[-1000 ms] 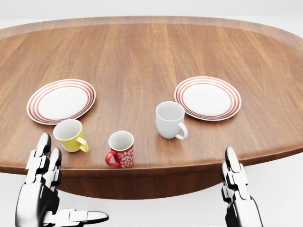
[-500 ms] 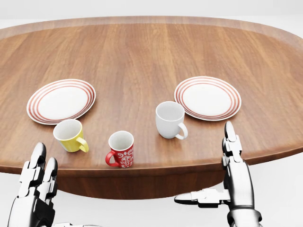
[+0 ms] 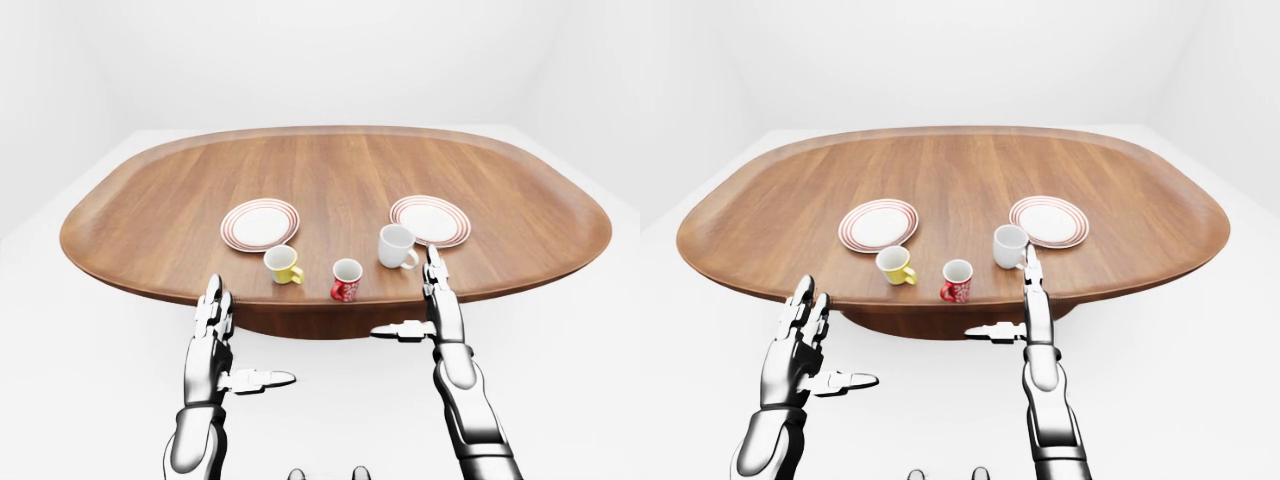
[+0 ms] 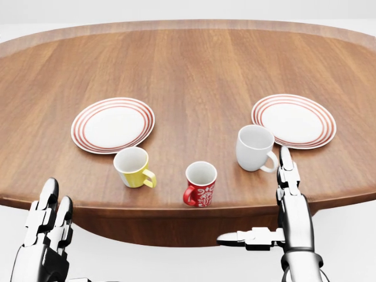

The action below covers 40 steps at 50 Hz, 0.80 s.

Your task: Put the red mug on the left plate.

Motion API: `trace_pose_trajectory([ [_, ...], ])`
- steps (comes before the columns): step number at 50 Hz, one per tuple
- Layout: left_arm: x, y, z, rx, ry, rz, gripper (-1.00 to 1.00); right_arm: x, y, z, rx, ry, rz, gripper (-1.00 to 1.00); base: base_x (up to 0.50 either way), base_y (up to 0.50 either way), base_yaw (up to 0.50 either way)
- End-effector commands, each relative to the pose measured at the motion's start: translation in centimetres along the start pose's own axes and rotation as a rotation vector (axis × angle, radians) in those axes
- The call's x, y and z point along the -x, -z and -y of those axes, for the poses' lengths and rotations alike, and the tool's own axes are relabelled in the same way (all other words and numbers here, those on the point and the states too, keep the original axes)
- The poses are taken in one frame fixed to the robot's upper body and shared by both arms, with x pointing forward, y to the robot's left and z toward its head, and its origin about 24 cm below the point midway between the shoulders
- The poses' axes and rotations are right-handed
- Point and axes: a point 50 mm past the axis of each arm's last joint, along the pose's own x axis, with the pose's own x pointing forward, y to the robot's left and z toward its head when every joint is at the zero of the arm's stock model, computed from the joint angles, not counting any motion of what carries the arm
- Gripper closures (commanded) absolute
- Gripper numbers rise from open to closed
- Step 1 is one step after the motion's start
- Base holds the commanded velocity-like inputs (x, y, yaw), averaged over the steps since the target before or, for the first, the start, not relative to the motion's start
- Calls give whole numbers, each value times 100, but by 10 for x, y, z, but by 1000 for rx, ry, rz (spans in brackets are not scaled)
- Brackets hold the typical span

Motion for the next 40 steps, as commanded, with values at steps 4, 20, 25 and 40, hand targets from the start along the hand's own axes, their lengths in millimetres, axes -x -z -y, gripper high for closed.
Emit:
trace_pose_trajectory([
  [4,0,0,1,-3,3,0,-100,-1,3,-1,5,3,-12,-100,0,50,0],
  [20,0,0,1,-6,5,-2,-100,0,5,-1,10,-1,-23,-100,0,50,0],
  [25,0,1,1,-6,4,-4,-100,0,6,-2,11,-1,-26,-100,0,50,0],
  [40,2,1,2,-13,8,-6,-100,2,7,-2,3,-7,-30,-100,0,50,0],
])
